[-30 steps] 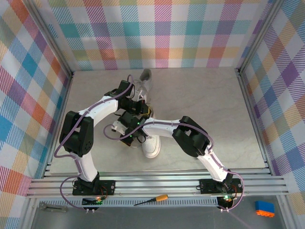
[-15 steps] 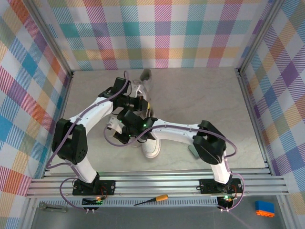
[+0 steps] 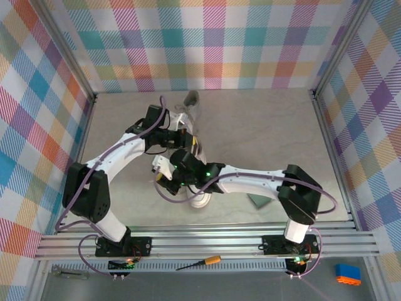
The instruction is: Tie the shoes
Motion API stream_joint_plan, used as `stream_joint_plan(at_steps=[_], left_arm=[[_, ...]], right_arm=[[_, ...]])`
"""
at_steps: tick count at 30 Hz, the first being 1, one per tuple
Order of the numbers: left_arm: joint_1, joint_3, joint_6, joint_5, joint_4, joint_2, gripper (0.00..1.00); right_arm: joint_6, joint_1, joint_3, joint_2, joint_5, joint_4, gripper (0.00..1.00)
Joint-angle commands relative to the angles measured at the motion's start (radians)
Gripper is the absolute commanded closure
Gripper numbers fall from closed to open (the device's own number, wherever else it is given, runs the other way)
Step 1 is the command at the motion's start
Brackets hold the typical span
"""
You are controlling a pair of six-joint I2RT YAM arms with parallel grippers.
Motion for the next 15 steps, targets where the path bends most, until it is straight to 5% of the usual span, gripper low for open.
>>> stream_joint_plan(at_steps=[1,15], left_arm=[[0.01,-0.034,0.008,0.015,0.084,-0.077,1.0],[0.01,-0.095,-0.011,0.003,0.13,-0.128,1.0]], right_arm=[[0.155,0.007,-0.122,-0.135,0.02,0.127,1.0],[0.662,-0.028,-0.592,-0.502,0.36,0.184,1.0]])
